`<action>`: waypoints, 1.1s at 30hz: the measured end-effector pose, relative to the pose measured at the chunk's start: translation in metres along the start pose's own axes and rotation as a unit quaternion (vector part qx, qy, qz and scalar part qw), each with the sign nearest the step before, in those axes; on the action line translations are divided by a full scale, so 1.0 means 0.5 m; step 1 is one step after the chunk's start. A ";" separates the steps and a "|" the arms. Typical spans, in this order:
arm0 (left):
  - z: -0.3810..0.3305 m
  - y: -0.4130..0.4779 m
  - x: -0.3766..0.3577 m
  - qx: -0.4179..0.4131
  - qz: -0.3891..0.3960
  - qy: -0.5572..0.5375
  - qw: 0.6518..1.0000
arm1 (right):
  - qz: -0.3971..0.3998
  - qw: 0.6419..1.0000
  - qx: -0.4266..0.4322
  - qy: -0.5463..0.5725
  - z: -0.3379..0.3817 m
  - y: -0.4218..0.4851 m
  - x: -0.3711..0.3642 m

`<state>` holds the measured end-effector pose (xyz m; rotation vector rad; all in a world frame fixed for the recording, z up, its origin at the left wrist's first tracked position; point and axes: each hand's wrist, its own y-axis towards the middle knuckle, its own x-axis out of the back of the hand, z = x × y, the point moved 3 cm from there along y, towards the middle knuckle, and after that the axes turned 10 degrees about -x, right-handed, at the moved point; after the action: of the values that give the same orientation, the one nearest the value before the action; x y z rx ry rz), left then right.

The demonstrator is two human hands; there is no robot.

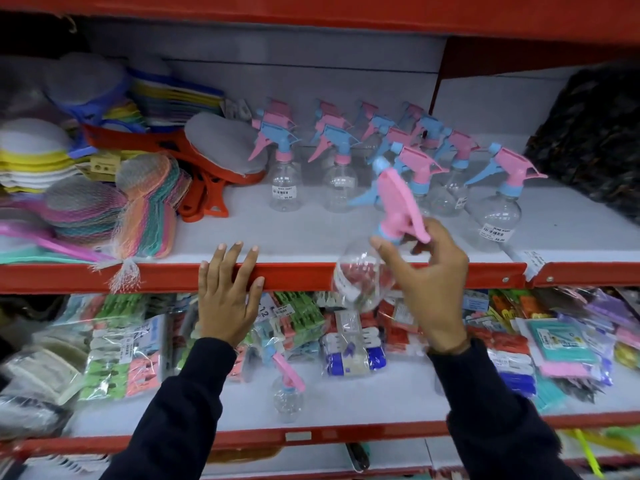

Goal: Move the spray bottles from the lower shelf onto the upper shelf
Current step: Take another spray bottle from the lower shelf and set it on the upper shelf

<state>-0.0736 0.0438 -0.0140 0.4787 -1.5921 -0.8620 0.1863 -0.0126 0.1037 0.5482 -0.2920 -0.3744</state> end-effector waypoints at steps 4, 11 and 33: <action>0.000 0.000 0.002 0.004 0.004 -0.006 1.000 | -0.046 0.998 0.025 -0.016 0.028 0.097 -0.038; 0.004 0.000 0.005 -0.008 0.008 -0.003 1.000 | -0.021 0.998 -0.011 -0.055 -0.046 0.185 -0.138; 0.005 -0.001 0.005 -0.011 0.017 -0.001 1.000 | -0.010 0.994 -0.049 -0.096 -0.085 0.173 -0.163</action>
<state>-0.0766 0.0423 -0.0131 0.4332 -1.5873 -0.8537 0.1524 0.1089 0.1031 0.4190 -0.4511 -0.4585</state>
